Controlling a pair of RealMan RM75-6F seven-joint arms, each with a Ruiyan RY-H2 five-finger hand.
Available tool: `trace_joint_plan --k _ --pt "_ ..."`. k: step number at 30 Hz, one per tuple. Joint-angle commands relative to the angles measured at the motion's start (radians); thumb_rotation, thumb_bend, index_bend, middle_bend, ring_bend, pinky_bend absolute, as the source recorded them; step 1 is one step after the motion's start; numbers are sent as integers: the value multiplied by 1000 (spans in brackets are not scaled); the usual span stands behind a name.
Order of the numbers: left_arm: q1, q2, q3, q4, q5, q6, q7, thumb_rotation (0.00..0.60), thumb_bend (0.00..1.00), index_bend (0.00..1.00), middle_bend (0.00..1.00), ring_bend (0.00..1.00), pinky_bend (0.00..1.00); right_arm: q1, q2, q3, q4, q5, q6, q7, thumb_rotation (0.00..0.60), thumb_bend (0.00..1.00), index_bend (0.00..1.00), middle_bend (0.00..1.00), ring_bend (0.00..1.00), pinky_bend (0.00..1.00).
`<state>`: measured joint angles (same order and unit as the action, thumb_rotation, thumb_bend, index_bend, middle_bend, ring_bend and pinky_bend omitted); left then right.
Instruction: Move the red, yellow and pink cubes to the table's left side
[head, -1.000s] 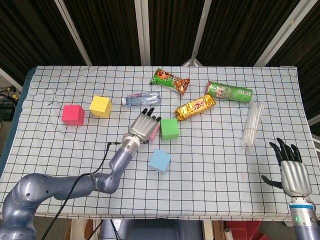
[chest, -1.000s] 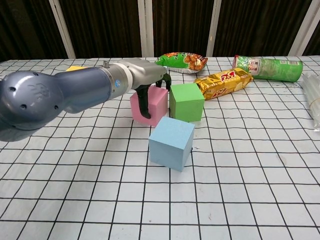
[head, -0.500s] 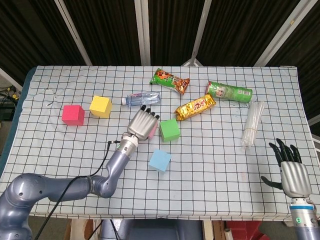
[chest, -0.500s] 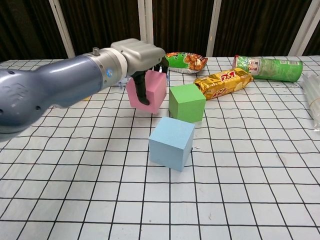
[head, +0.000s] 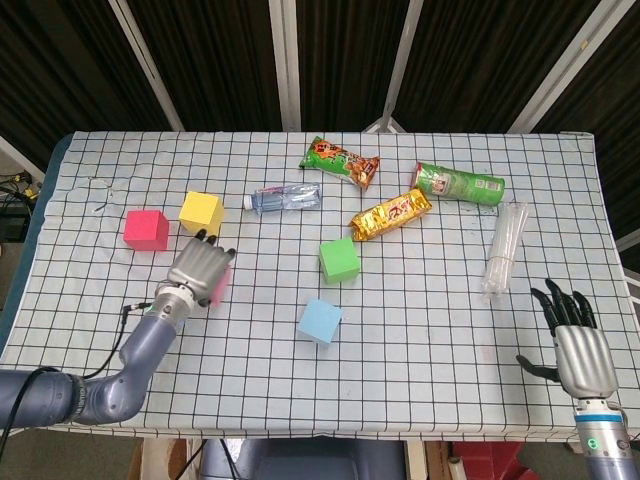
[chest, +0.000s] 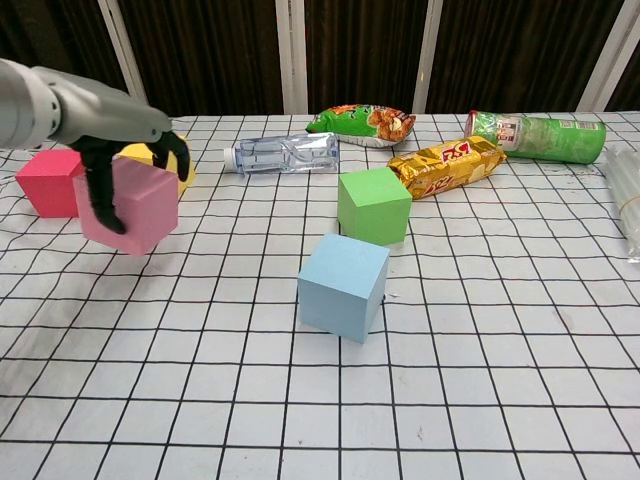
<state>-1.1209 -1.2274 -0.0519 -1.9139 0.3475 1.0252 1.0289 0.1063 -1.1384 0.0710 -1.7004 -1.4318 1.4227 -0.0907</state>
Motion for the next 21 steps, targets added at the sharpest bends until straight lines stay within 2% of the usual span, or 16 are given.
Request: trace_joint_plan --k 1,3,7,10,12,14,15,18,21 --pt "-2 50 61 -30 -80 -49 27 600 13 22 1 0 29 1 -2 -1 0 -2 -2 -3 600 58 124 27 124 0" --pt "3 47 59 -15 -70 -68 -3 600 2 0 0 0 9 3 -4 -2 0 -3 -4 -7 600 59 124 27 124 0" --pt "36 41 39 13 27 -105 -99 600 0 0 0 0 0 5 -7 -2 1 -4 -7 -10 600 59 124 27 124 0" --pt "89 71 10 -21 173 -114 -214 600 0 0 0 0 0 9 -9 -2 2 1 -16 -15 600 59 124 27 124 0" --pt "155 114 -2 -78 318 -83 -309 600 0 1 0 0 32 13 -11 -1 3 0 -21 -17 600 59 124 27 124 0" --pt "254 167 11 -134 508 11 -401 600 0 23 0 0 81 14 -13 -3 3 -6 -22 -17 600 59 124 27 124 0" --pt "328 189 29 -148 629 101 -459 600 0 39 0 0 97 15 -15 -3 5 -10 -21 -18 600 59 124 27 124 0" --pt "515 220 102 -114 902 328 -625 600 0 60 0 0 100 18 -19 -8 5 -17 -25 -24 600 59 124 26 124 0" --pt "637 231 153 -53 1025 472 -770 600 0 83 0 0 99 19 -22 -10 5 -26 -22 -28 600 59 124 27 124 0"
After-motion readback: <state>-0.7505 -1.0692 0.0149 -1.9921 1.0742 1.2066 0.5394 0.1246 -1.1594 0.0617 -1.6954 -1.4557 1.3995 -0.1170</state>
